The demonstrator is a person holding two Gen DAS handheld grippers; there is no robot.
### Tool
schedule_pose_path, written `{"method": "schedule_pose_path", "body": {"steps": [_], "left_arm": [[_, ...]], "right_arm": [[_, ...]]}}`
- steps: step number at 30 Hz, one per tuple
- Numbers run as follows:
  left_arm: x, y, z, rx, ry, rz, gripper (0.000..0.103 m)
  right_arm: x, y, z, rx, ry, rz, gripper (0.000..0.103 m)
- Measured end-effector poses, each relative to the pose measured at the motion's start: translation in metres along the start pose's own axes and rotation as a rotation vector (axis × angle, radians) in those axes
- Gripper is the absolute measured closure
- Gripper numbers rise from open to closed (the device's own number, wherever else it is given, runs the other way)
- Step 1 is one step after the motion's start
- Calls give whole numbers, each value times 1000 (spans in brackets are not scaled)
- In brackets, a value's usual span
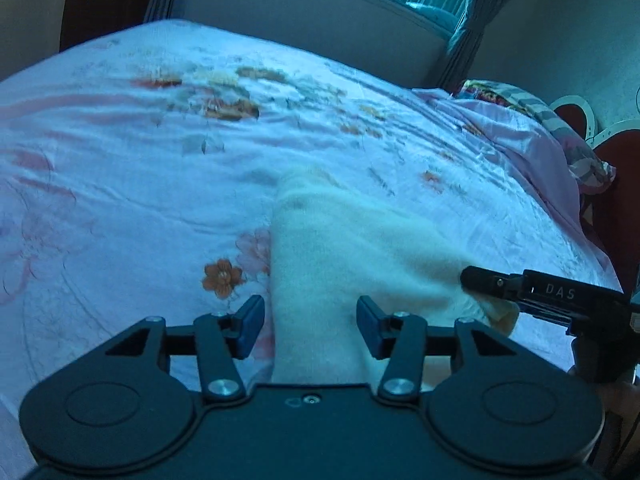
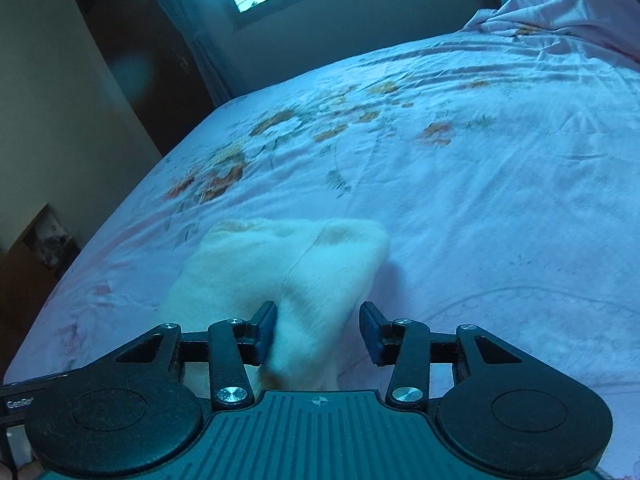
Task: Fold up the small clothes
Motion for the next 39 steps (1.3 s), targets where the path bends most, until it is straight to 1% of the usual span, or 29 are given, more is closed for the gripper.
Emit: {"method": "schedule_pose_path", "body": {"steps": [2,4,5,8,9,11,13,14,19,21,23,25,28,30,32,34,35,36,39], "left_arm": [[7,11,1,18,-4,-31,55],[15,18,-8,5,-19,-55,55],[18,19,-14,-7,-25,-62,55],[22,13,-37,-54,-22,-71,55],[22,10,-44,-61,-6,-79,55],[20,8,-53,-61,11,-75,55],[17,9,-58,-55,13,-57,55],[16,10,-61,-55,12,-50,55],[14,13,-72,-61,28,-35,54],[16,14,-65,-60,24,-31,54],[17,12,-53,-51,7,-20,54],[18,6,-40,-47,0,-20,54],[24,-8,-22,-45,0,-51,54],[26,-15,-13,-44,-1,-52,54],[27,-23,-5,-53,-9,-37,54],[29,-30,-1,-59,-13,-39,54],[29,-33,0,-62,-12,-45,54],[29,-36,1,-70,-15,-47,54],[30,-42,2,-78,-15,-55,54]], "right_arm": [[-1,11,6,47,-33,0,59],[-8,21,6,77,-22,5,59],[-13,24,4,75,-14,14,59],[-30,22,-10,46,5,88,59],[-33,20,-16,35,-11,122,59],[-34,10,-36,-5,-70,187,59],[-27,6,-56,-37,-89,200,59],[-23,6,-62,-36,-88,204,59],[-19,11,-79,-50,-91,184,58],[-21,15,-70,-51,-92,197,58],[-26,17,-48,-15,-72,200,58],[-33,15,-23,25,-31,197,58],[-50,0,7,59,12,241,58],[-56,-10,19,74,37,240,58],[-62,-24,21,60,53,267,58],[-64,-38,17,27,58,294,58],[-60,-45,11,0,47,304,58],[-55,-50,3,-34,35,296,58],[-44,-54,-5,-43,34,276,59]]}}
Point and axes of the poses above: each gripper's, at about its wrist camera, not at the fingertips, and z roughly against the way its jaws point, x to its right, y to its top, the point moved 6 cm from there along -z, roughly the way its jaws point, and after that the axes turned 7 degrees about -y, right-handed, at the moved point
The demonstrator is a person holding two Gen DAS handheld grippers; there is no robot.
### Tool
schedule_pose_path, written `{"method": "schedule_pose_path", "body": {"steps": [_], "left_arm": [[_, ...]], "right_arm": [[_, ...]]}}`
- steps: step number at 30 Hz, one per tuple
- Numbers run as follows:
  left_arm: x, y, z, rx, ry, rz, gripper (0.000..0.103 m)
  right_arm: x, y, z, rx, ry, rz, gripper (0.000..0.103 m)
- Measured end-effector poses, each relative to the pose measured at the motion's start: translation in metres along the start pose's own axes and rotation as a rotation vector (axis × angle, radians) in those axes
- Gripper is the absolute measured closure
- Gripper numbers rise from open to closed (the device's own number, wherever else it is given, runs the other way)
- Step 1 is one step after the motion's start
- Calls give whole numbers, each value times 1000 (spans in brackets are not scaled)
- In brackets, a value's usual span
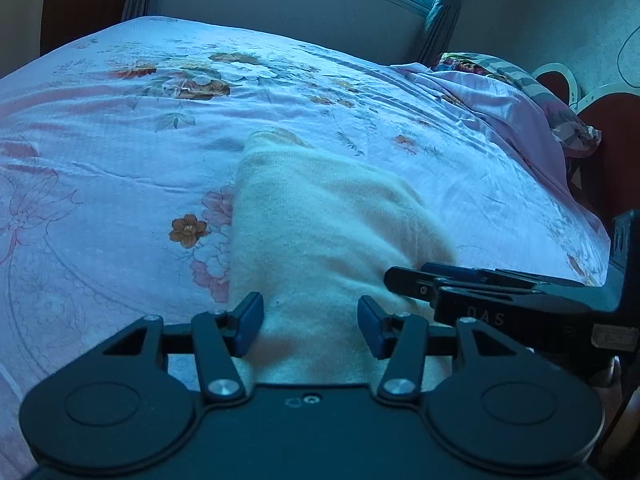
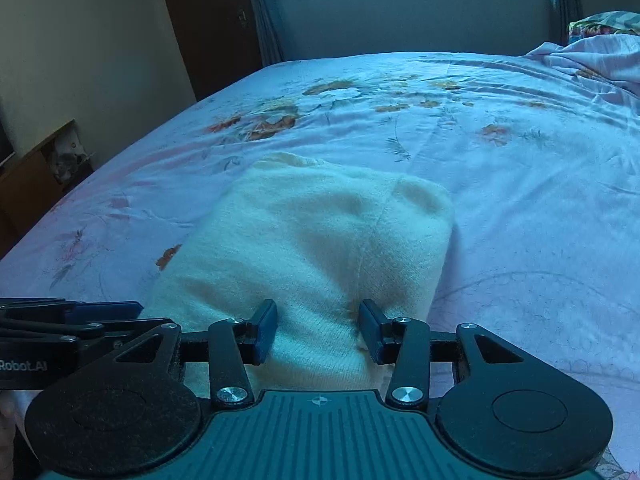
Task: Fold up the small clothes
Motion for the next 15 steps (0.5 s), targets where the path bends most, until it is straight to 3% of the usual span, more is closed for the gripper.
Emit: {"method": "schedule_pose_path", "body": {"steps": [3,6,9,15], "left_arm": [[2,-3,2,-12,27,-23,54],[6,-9,10,-17,13,-14,52],[8,-20,9,-34,31,-27,52],[15,-24,19,-38,55,-26,52]], "right_arm": [[0,3,1,-17,-6,-27,59],[-9,9,28,50,-11,-4,58],[-11,-14,23,-19,-52,38,58],[-14,-27,53,30,-93,39,58]]}}
Point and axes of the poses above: each gripper's, at about its wrist camera, not at the fingertips, and z roughly against the way its jaws point, x to its right, y to its top, the point moved 6 cm from there along -z, roughly the way its jaws point, and after that the axes turned 7 degrees about -y, right-handed, at the moved point
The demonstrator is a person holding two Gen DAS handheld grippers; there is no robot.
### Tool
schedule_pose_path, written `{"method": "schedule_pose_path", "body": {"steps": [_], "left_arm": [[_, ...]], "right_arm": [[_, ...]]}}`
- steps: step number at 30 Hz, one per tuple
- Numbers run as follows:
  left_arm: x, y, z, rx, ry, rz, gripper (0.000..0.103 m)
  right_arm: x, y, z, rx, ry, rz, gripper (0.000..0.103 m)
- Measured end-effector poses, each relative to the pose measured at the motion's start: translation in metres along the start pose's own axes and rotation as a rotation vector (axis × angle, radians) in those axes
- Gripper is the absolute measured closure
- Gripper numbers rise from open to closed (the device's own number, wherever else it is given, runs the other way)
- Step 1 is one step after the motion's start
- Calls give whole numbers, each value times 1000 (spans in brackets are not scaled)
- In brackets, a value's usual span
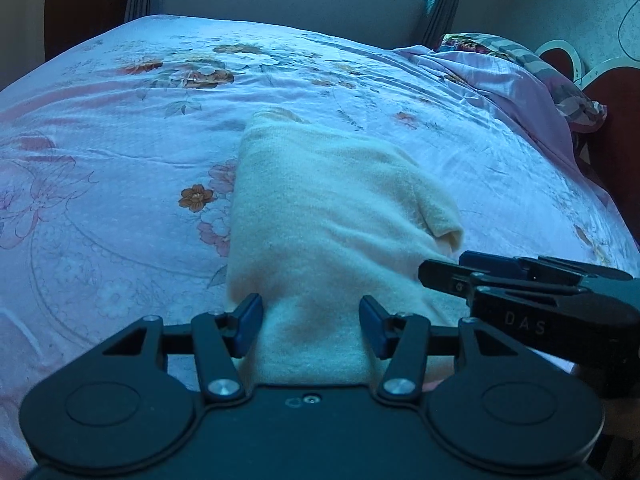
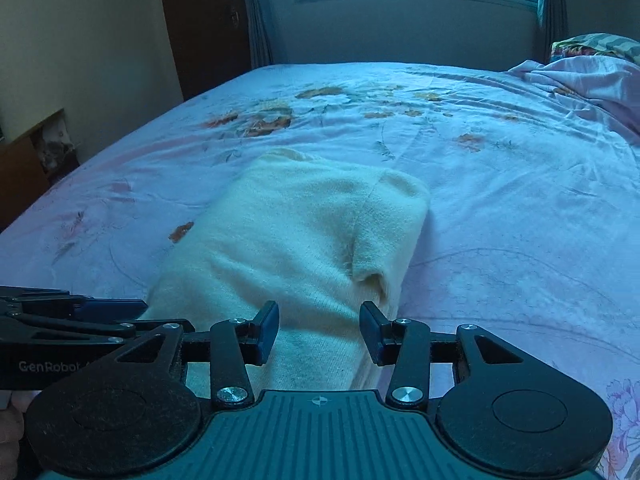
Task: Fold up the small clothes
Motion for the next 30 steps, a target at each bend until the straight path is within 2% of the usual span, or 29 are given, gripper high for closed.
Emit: {"method": "schedule_pose_path", "body": {"steps": [2,6,8,10,12,17,19,21,24,26,30], "left_arm": [[2,-1,2,-5,3,6,50],[7,-4,7,-19,34,-4,50],[11,-3,13,-16,37,-5,44],[17,-2,20,-4,33,-8,39],[24,0,28,3,40,-16,37],[45,8,52,36,62,-38,16],[55,10,64,58,71,-56,7],[63,11,73,72,81,-65,2],[73,10,89,74,119,-56,2],[78,9,100,84,161,-54,2],[92,4,129,144,225,-103,2]], "right_arm": [[2,-15,-5,-56,-26,22,58],[8,-23,5,-64,-22,-22,57],[9,-21,15,-50,-19,-28,55],[12,-20,25,-33,-18,-36,42],[14,-19,36,-17,-15,-51,41],[19,-15,67,6,0,-91,36],[23,-13,81,23,6,-111,19],[26,-11,96,34,32,-124,11],[28,-11,118,41,49,-138,8],[29,-11,134,42,48,-153,1],[30,-12,172,89,56,-150,0]]}}
Point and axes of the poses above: each gripper's, at about its wrist camera, not at the fingertips, and z roughly against the way its jaws point, x to its right, y to its top, the point moved 6 cm from there along -z, roughly the way its jaws point, and after that the axes turned 7 degrees about -y, right-handed, at the moved point
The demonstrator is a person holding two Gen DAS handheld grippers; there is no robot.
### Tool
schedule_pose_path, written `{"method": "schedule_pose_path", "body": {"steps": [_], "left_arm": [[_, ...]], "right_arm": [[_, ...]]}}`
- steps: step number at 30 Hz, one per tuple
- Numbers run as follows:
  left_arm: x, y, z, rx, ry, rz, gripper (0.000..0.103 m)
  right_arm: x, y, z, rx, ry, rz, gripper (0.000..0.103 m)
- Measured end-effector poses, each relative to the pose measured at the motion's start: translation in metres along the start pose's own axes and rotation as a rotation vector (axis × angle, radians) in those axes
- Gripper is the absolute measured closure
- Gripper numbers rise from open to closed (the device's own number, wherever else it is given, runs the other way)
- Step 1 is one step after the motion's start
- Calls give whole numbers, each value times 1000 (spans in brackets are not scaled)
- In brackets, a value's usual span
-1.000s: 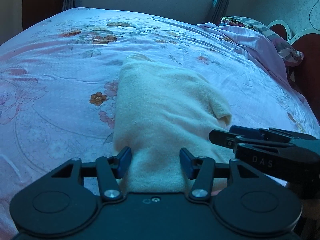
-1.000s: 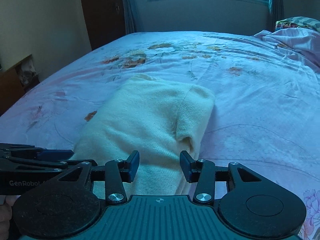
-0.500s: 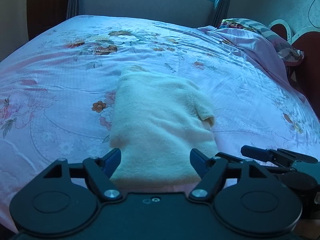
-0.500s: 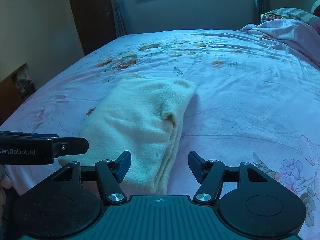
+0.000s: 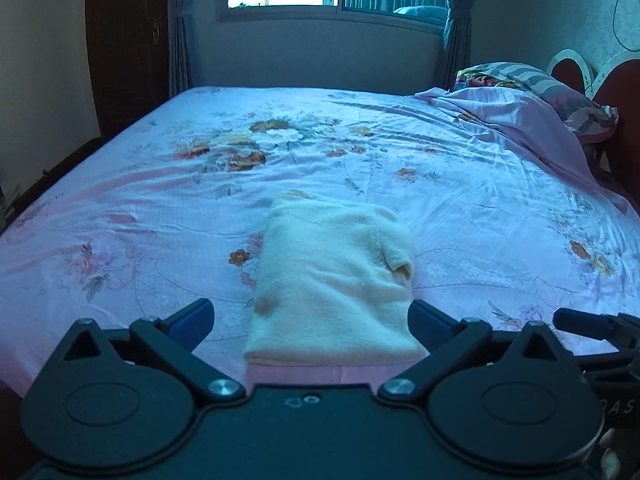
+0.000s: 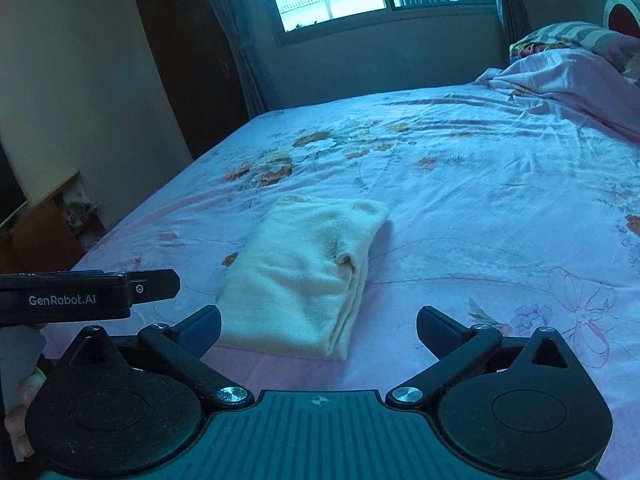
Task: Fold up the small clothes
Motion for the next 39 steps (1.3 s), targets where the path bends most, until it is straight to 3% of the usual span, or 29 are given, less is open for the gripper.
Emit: {"method": "schedule_pose_path", "body": {"steps": [3,5,8,12,16,21,39], "left_arm": [[9,0,22,18,15,-41,2],[15,-1,36,40,-19,-43,2],[19,-4,54,80,-71,-4,2],[22,-5,67,124,-103,49,2],[21,-7,66,120,-26,56,2],[24,-12,67,104,-11,26,2],[30,-17,63,74,-1,-11,2]], "right_arm": [[-1,-1,26,20,-16,6,0],[0,0,41,38,-21,-10,0],[0,3,65,79,-15,-5,0],[-1,3,84,119,-93,35,0],[-4,3,87,142,-166,109,0],[1,2,88,141,-126,77,0],[5,8,95,172,-105,49,0]]}}
Point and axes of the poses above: each gripper's, at about its wrist camera, not at the fingertips, and z roughly against the way its jaws point, x to its right, y to its top, the point moved 6 cm from there along -z, roughly the way its jaws point, and after that the axes turned 7 degrees about -y, right-handed, at the moved point
